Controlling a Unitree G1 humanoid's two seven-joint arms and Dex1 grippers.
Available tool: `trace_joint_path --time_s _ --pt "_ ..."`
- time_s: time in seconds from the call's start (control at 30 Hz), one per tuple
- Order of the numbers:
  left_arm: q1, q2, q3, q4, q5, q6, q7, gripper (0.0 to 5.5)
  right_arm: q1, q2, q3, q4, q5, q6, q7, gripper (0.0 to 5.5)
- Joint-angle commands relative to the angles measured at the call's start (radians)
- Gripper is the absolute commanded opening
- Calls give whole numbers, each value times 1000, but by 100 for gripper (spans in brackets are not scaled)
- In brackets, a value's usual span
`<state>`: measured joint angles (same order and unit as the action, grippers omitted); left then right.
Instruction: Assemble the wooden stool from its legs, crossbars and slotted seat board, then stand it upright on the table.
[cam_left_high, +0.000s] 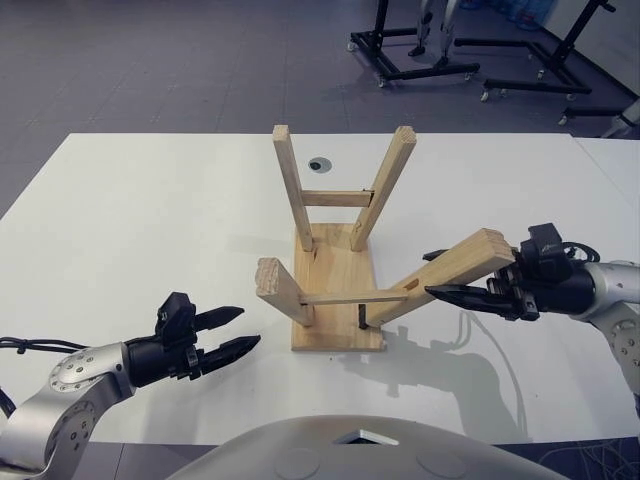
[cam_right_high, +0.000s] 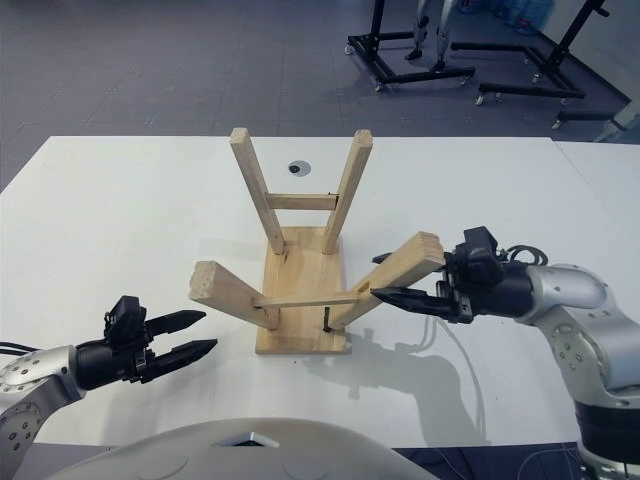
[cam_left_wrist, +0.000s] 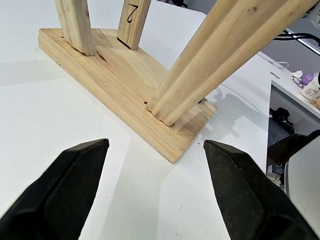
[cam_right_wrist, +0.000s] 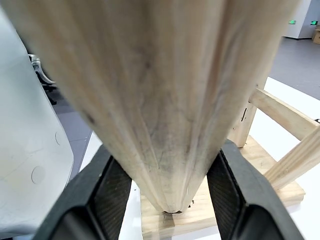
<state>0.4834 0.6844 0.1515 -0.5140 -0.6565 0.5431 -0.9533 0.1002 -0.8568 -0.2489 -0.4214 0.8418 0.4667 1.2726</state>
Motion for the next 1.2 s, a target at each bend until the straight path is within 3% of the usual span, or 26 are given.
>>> trace_joint_path --time_s 0.03,1.2 --pt "-43 17 -17 24 18 -13 -11 348 -30 2 37 -16 -41 -4 -27 204" --pt "-189 -6 -107 106 74 -24 -5 348 -70 64 181 23 -180 -169 -56 204"
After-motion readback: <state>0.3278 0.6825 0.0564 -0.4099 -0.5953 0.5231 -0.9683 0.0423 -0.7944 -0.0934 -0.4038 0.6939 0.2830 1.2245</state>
